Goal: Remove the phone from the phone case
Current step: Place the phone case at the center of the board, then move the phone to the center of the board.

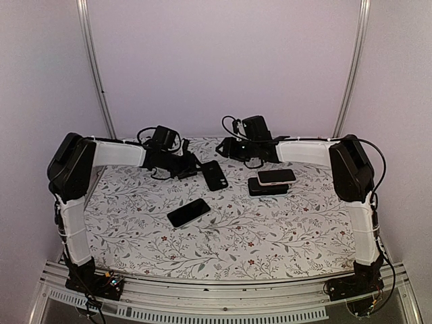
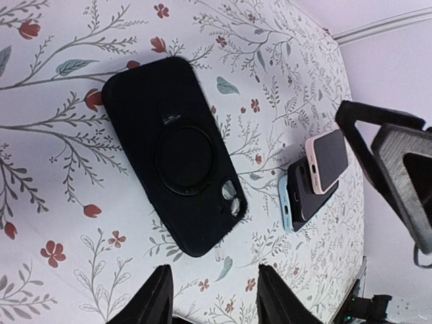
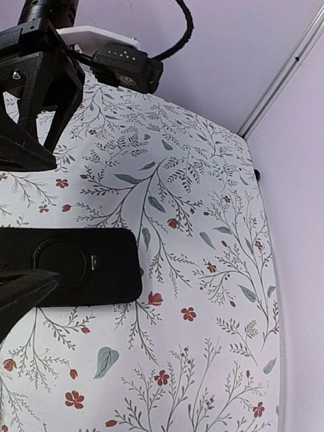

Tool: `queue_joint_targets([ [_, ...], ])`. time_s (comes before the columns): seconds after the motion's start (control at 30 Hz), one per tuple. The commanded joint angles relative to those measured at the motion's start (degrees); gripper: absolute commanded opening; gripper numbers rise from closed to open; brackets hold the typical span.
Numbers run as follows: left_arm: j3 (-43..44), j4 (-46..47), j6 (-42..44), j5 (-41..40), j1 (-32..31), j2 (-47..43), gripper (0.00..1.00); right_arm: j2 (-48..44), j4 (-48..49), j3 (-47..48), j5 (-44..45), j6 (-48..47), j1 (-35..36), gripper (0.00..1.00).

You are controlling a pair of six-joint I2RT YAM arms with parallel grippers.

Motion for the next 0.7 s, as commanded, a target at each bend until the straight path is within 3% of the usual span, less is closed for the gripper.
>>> queue_joint_targets([
  [0.0,-1.0,-0.5,1.0,-0.3,0.5,-2.8,0.45,1.3,-2.3,1.9,2.4,-1.6,-1.6,0.54],
  [0.2,-1.2,-0.4,1.4,0.0,0.5,-3.6,0.46,-3.1,-4.7,-2.3,5.3,-5.7,-3.0,0.67],
  [0.43,-1.8,-0.3,2.0,0.4,0.3,-4.7,0.47,-12.4,-4.8,-14.7,5.2,-8.1,-6.2,0.85],
  [0.67,-2.6,-0.2,2.5,0.9,-0.1,-5.8,0.49,-23.7,-1.5,-30.1,2.5,-6.8,-10.1,0.93],
])
